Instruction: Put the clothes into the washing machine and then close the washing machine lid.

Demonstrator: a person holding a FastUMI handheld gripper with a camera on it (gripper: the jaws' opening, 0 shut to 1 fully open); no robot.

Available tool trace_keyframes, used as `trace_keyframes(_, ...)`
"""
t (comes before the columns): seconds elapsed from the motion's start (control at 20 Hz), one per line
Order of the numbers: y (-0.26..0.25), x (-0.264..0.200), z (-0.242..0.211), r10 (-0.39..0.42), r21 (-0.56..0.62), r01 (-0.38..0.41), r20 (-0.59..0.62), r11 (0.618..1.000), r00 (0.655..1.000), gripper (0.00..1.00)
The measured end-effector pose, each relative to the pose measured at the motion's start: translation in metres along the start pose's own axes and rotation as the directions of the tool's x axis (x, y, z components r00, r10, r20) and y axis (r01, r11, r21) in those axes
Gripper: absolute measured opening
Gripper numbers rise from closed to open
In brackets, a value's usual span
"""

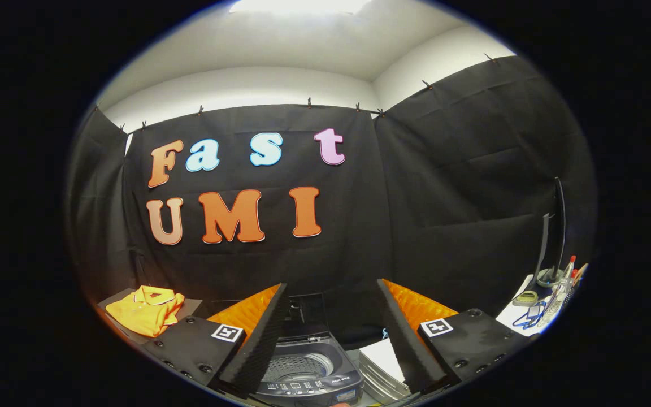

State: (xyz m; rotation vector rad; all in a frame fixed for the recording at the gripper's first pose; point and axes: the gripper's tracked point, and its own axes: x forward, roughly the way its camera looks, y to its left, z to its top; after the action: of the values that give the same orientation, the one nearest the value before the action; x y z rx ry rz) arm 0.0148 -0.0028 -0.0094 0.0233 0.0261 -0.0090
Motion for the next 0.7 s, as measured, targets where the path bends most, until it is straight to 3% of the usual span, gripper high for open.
trace_keyframes(0.7, 0.009, -0.0027, -0.0031, 0.003, 0.017, -0.003, -0.008, 1.0, 1.0, 0.98)
